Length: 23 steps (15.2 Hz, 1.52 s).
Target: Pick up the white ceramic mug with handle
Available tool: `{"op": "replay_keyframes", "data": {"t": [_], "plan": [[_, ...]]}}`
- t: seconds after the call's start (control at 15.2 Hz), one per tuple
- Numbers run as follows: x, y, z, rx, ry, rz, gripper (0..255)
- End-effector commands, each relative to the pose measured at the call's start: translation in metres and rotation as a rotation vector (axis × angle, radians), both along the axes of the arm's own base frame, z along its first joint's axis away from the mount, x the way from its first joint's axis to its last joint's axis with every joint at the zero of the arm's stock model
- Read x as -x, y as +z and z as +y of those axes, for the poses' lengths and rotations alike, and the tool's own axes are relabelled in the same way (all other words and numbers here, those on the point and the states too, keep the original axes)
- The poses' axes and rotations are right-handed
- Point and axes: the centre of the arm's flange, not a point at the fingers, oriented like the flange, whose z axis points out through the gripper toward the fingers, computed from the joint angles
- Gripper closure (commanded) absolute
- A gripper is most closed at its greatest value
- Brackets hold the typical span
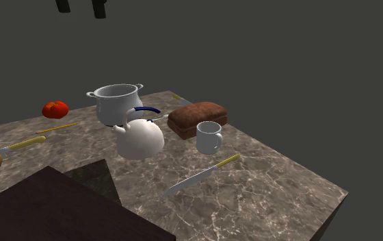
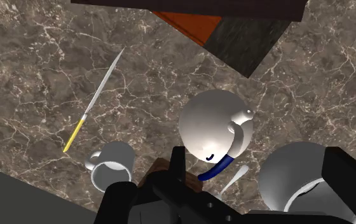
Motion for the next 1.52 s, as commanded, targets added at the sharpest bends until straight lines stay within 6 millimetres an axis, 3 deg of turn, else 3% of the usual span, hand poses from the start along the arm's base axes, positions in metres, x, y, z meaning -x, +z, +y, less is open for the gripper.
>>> {"op": "replay_keyframes", "data": {"t": [0.0, 1.45], "plan": [[0.0, 0.0, 0.0, 0.0, 0.0, 0.0, 0], [-0.182, -0.217, -0.056, 0.082, 0.015, 0.022, 0]]}}
